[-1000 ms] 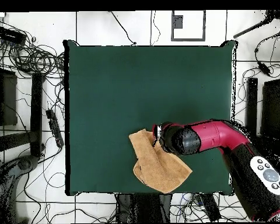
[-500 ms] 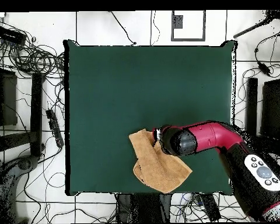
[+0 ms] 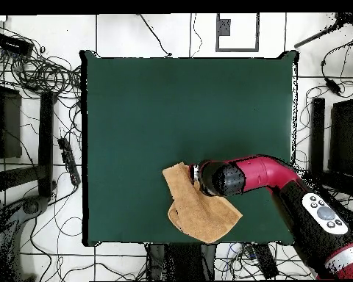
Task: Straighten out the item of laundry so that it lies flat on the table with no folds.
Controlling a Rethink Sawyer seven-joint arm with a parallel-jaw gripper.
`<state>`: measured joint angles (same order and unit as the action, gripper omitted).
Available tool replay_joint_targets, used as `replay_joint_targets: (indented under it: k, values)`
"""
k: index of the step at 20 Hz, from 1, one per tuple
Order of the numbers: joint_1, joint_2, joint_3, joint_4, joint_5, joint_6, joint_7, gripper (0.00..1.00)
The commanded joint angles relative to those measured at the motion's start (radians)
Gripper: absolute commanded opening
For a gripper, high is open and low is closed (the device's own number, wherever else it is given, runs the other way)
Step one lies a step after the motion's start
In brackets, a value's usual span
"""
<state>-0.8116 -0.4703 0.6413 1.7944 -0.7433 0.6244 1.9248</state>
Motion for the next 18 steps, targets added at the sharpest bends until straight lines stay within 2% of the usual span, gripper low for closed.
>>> replay_joint_targets:
  k: [1,9,15,18]
  values:
    - [0.032,0.06,0.006,-0.02,0.107,0.171,-0.09,1.0]
    - [0.052,0.05,-0.038,-0.008,0.117,0.241,-0.086,1.0]
    - [0.084,0.003,-0.09,-0.025,0.028,0.271,-0.115,1.0]
    - [0.102,0.01,-0.11,-0.053,-0.015,0.234,-0.101,1.0]
